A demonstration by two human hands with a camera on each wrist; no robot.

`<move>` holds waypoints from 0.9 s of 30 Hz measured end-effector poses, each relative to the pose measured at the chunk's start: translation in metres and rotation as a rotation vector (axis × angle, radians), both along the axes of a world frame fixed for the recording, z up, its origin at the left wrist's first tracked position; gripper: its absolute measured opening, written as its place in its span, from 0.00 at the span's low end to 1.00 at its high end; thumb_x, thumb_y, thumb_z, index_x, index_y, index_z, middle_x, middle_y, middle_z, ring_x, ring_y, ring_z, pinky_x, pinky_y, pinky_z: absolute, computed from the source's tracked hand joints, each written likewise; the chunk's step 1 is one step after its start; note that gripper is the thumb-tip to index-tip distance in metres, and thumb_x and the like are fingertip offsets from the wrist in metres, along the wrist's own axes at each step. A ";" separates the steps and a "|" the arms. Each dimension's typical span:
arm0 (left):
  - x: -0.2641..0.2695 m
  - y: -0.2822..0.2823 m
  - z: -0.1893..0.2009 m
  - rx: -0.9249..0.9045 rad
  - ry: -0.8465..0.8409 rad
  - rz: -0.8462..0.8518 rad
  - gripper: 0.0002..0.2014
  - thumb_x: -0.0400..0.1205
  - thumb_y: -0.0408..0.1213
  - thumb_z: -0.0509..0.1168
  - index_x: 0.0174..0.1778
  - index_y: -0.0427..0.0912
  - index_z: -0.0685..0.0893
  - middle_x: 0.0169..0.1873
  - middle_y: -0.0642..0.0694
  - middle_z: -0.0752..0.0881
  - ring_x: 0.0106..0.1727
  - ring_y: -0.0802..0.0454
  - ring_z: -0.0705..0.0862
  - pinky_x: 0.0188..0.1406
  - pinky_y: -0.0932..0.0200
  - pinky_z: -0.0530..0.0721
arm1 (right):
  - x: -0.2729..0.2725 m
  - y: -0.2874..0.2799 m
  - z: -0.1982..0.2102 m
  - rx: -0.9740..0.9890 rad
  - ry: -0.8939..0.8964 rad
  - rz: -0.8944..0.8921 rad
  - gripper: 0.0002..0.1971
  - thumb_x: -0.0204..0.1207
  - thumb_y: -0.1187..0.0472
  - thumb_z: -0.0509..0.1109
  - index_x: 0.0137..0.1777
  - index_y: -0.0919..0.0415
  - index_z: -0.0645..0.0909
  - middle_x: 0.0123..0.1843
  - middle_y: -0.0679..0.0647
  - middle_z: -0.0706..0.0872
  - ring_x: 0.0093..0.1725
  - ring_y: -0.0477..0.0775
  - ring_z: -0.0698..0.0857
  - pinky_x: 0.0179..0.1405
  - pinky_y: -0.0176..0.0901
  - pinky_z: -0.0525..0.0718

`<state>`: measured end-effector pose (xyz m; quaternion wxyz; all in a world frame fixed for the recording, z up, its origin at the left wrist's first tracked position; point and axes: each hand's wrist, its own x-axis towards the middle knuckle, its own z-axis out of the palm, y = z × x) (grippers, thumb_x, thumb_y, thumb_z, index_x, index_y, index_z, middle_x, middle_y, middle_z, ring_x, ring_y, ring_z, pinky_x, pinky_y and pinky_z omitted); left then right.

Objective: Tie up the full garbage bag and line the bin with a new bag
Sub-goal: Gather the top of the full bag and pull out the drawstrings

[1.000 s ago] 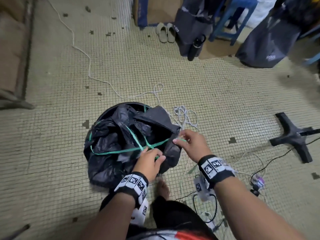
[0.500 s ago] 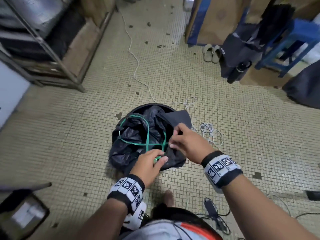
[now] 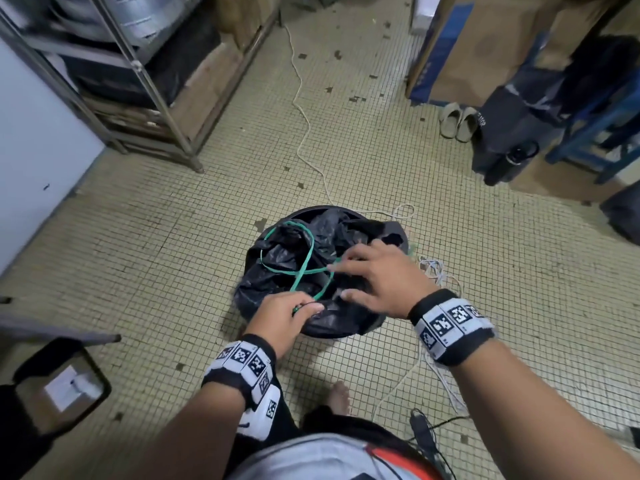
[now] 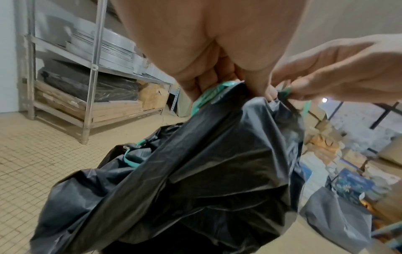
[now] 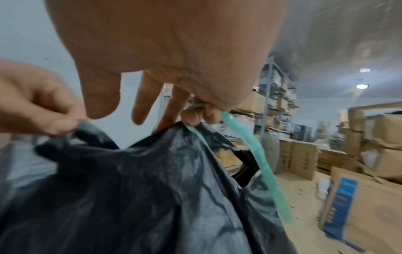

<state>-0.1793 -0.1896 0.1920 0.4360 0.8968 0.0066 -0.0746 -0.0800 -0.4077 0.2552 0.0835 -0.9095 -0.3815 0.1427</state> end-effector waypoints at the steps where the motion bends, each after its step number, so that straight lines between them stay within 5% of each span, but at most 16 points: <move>1: 0.002 0.000 0.003 -0.011 -0.018 0.004 0.09 0.83 0.48 0.70 0.40 0.50 0.90 0.36 0.57 0.89 0.41 0.61 0.85 0.46 0.63 0.81 | -0.003 0.010 0.000 -0.052 0.000 0.058 0.22 0.81 0.35 0.60 0.72 0.36 0.79 0.61 0.39 0.82 0.53 0.48 0.73 0.55 0.49 0.76; 5: 0.004 0.006 0.006 -0.007 -0.059 -0.001 0.10 0.83 0.48 0.71 0.39 0.50 0.89 0.34 0.58 0.87 0.37 0.65 0.83 0.39 0.67 0.77 | -0.004 0.027 -0.002 -0.058 0.009 0.063 0.13 0.86 0.43 0.61 0.54 0.44 0.86 0.50 0.40 0.87 0.45 0.48 0.68 0.52 0.48 0.73; 8: -0.003 0.017 0.001 -0.002 0.005 -0.025 0.11 0.83 0.50 0.70 0.41 0.48 0.90 0.36 0.58 0.89 0.40 0.62 0.85 0.45 0.59 0.83 | 0.004 0.015 0.001 0.011 0.016 -0.005 0.10 0.85 0.46 0.64 0.49 0.45 0.86 0.45 0.39 0.88 0.43 0.47 0.69 0.47 0.47 0.71; 10: -0.007 0.019 -0.002 -0.004 0.004 -0.046 0.12 0.83 0.51 0.69 0.42 0.47 0.90 0.37 0.57 0.89 0.41 0.61 0.85 0.46 0.55 0.84 | 0.009 0.008 0.004 0.021 0.036 -0.014 0.10 0.82 0.41 0.66 0.50 0.43 0.85 0.42 0.36 0.84 0.42 0.45 0.68 0.47 0.46 0.71; 14: -0.004 0.013 0.002 -0.059 -0.060 -0.037 0.12 0.84 0.50 0.68 0.44 0.46 0.90 0.38 0.56 0.89 0.43 0.59 0.86 0.49 0.52 0.84 | 0.002 0.023 0.007 -0.155 0.041 0.125 0.23 0.77 0.29 0.62 0.67 0.35 0.80 0.49 0.38 0.78 0.48 0.46 0.66 0.48 0.46 0.67; 17: 0.000 0.011 0.004 -0.085 -0.045 -0.052 0.11 0.84 0.49 0.69 0.44 0.46 0.91 0.40 0.57 0.89 0.44 0.59 0.86 0.50 0.52 0.85 | -0.004 0.034 0.004 -0.193 0.054 0.125 0.18 0.81 0.34 0.62 0.58 0.42 0.86 0.48 0.40 0.72 0.50 0.48 0.64 0.57 0.50 0.71; 23: -0.004 0.020 -0.008 0.018 0.068 -0.136 0.11 0.82 0.55 0.69 0.47 0.54 0.90 0.43 0.62 0.89 0.48 0.60 0.84 0.53 0.57 0.81 | 0.006 0.012 0.011 -0.160 0.135 0.066 0.17 0.82 0.38 0.63 0.55 0.44 0.88 0.50 0.41 0.78 0.52 0.49 0.68 0.60 0.51 0.70; 27: 0.000 0.019 -0.019 0.071 0.165 -0.239 0.07 0.84 0.51 0.68 0.53 0.54 0.88 0.48 0.61 0.88 0.54 0.59 0.84 0.61 0.52 0.82 | 0.018 -0.005 0.014 -0.172 0.145 0.004 0.18 0.80 0.35 0.61 0.55 0.41 0.88 0.50 0.39 0.78 0.50 0.47 0.68 0.52 0.47 0.66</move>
